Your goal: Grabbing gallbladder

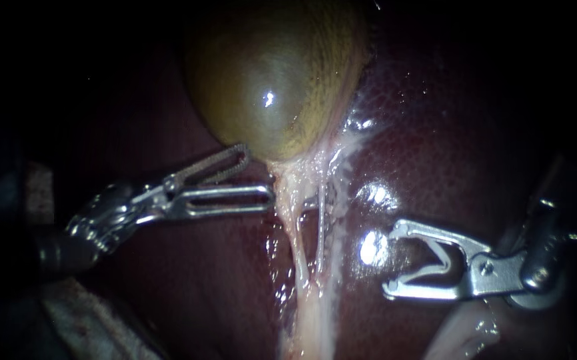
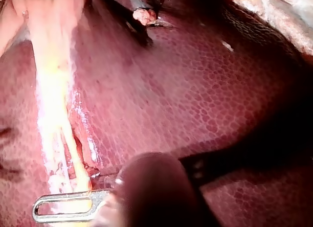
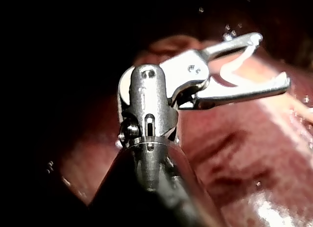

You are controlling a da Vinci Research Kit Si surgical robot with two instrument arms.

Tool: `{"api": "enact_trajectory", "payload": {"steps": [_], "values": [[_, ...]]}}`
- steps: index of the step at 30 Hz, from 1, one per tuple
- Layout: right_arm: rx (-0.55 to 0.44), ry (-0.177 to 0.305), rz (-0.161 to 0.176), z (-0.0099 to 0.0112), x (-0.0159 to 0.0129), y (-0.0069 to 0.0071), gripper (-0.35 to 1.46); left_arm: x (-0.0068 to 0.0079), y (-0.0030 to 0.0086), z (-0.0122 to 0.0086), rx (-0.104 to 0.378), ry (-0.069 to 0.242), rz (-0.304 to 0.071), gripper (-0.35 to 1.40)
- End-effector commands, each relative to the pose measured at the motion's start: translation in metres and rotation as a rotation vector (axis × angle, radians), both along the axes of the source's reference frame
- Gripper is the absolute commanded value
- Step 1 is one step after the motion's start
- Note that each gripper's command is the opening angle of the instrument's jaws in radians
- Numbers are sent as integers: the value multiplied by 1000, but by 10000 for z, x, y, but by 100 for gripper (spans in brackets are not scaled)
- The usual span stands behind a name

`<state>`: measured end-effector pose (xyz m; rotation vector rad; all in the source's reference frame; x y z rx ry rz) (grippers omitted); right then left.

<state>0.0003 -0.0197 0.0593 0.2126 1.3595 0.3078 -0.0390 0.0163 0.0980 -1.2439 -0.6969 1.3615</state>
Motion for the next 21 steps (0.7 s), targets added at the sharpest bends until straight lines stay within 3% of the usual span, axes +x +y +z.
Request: {"api": "enact_trajectory", "payload": {"steps": [1,4,10,21], "values": [[0,0,0,0,0,0,60,-3,-2,2,11,4,5,89],[0,0,0,0,0,0,60,-12,-8,7,48,6,14,84],[0,0,0,1,0,0,60,-22,-6,11,58,11,9,78],[5,-1,4,1,1,0,60,-23,1,24,129,32,2,61]]}}
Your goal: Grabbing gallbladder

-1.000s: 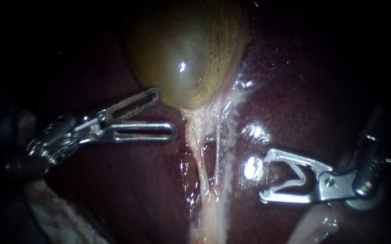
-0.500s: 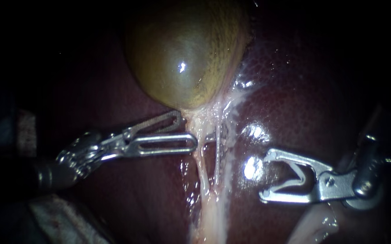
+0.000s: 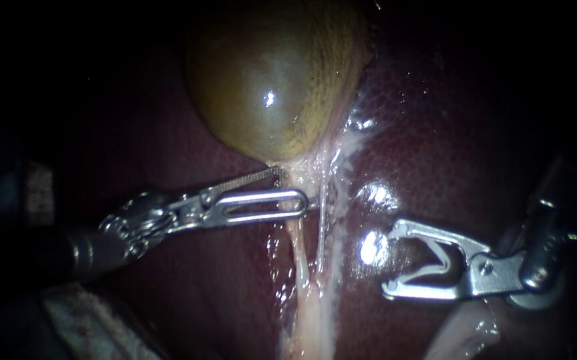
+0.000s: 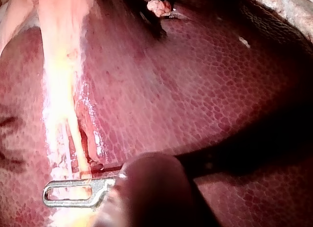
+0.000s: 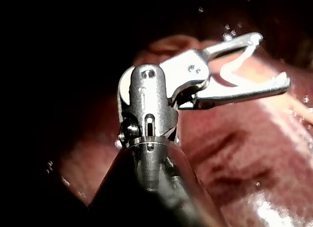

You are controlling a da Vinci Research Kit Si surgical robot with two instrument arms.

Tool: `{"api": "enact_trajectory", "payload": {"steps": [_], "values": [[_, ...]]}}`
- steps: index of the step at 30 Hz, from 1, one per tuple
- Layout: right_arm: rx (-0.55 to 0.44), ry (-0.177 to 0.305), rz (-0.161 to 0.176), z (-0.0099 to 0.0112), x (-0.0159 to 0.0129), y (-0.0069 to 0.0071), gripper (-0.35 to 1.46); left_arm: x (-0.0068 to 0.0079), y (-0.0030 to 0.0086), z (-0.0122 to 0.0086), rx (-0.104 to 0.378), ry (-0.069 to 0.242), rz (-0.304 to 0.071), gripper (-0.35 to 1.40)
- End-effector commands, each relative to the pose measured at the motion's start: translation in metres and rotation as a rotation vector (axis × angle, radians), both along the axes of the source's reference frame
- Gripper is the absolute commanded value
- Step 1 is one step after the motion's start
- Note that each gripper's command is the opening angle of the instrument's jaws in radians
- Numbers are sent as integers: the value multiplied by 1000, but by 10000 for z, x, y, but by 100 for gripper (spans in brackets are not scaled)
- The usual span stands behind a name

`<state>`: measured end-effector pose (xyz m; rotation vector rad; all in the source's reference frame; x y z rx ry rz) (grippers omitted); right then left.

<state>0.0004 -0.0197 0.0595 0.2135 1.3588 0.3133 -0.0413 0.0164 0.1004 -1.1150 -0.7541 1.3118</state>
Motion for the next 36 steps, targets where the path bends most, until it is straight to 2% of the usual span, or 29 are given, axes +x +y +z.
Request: {"api": "enact_trajectory", "payload": {"steps": [1,7,9,12,19,26,34,36], "values": [[1,0,1,0,0,0,60,0,0,2,9,8,-2,59],[1,0,1,0,0,0,60,0,-1,6,43,52,-7,49],[1,0,1,0,0,0,60,0,-1,6,57,59,-6,59],[1,0,1,0,0,0,60,0,0,7,70,69,-8,59],[1,0,0,0,0,0,60,0,0,7,97,86,-10,47],[1,0,0,0,0,0,59,1,0,7,128,93,-15,27],[1,0,0,0,0,0,59,3,-1,6,157,93,-24,-5],[1,0,0,0,0,0,59,3,-1,5,163,94,-25,-20]]}}
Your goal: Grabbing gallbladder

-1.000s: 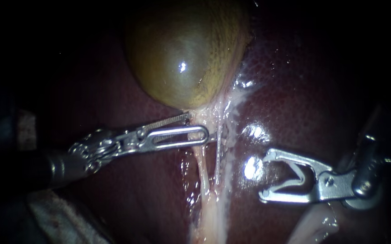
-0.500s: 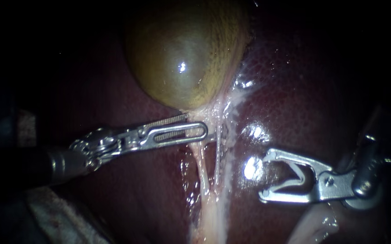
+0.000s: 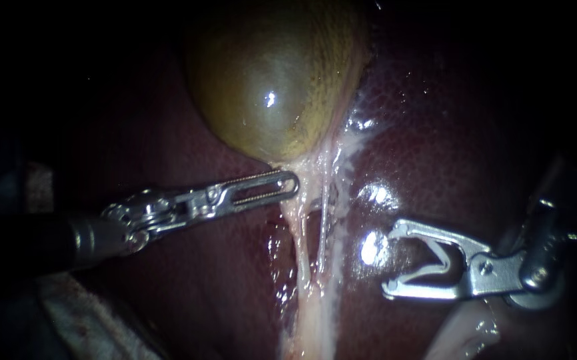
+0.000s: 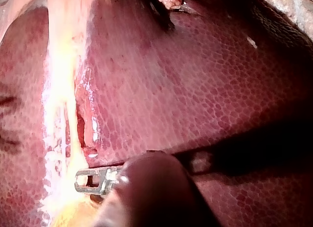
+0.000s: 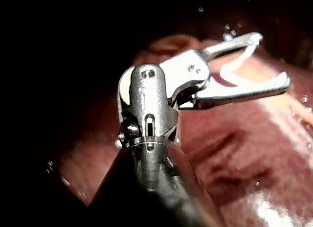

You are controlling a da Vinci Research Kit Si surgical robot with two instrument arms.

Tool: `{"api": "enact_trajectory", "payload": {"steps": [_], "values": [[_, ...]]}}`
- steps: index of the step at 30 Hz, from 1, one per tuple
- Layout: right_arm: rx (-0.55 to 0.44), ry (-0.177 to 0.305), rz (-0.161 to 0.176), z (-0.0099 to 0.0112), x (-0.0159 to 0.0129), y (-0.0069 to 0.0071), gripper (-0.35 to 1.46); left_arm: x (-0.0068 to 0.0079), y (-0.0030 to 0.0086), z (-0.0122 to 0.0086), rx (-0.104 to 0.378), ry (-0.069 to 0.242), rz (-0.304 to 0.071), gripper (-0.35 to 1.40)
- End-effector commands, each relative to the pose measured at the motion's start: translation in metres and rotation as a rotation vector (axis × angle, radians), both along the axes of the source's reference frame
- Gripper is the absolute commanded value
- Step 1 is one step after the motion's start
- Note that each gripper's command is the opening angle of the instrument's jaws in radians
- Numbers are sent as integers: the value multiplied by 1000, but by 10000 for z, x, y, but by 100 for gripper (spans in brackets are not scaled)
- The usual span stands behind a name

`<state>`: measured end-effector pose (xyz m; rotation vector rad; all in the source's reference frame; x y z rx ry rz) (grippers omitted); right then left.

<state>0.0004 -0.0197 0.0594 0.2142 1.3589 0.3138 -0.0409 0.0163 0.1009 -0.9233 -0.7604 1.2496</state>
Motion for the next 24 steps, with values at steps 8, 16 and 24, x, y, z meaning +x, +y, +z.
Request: {"api": "enact_trajectory", "payload": {"steps": [8,16,24], "values": [[0,0,0,0,0,0,59,1,0,-2,8,3,1,-35],[0,0,0,0,0,0,60,2,-1,-2,9,6,2,-35],[0,0,0,0,0,0,60,2,-1,-3,15,7,1,-35]]}}
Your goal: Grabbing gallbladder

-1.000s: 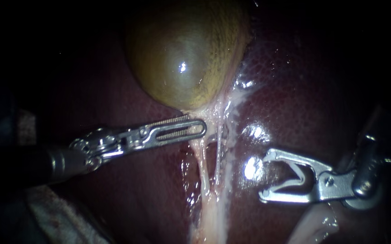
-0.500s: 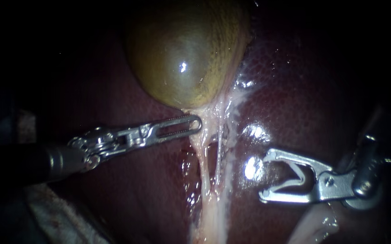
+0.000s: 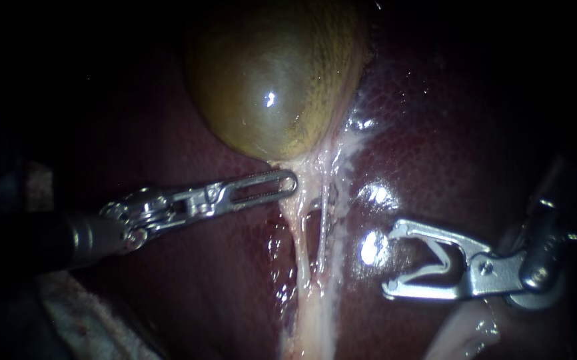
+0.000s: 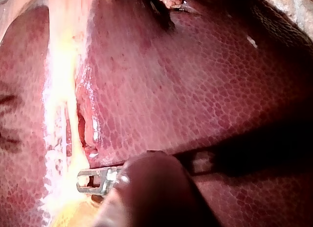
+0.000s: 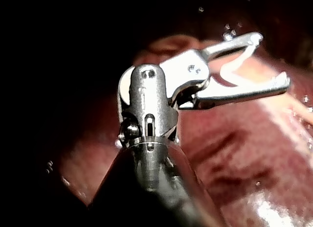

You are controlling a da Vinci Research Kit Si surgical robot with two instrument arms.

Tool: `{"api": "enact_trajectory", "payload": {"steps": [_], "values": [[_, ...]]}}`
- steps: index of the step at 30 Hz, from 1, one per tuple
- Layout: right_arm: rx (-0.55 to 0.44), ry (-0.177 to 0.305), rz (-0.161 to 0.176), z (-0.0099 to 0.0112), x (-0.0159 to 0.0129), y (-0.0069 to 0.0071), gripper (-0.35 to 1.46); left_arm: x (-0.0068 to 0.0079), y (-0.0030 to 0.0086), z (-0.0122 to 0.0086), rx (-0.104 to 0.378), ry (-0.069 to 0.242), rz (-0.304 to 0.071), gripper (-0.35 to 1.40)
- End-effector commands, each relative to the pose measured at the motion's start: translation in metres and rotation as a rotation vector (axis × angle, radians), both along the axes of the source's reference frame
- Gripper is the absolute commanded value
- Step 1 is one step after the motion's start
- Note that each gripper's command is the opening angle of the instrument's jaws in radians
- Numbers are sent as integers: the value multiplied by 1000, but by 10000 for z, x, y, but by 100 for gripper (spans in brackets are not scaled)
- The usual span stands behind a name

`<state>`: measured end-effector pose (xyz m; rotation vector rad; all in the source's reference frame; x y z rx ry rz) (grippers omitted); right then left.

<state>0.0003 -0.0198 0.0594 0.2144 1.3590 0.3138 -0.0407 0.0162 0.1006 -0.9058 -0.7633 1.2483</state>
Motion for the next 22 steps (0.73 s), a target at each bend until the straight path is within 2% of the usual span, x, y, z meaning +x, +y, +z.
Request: {"api": "enact_trajectory", "payload": {"steps": [1,22], "values": [[0,0,0,0,0,0,60,0,0,0,1,-1,-2,-35],[5,0,3,0,0,0,60,0,0,0,6,-1,-5,-35]]}}
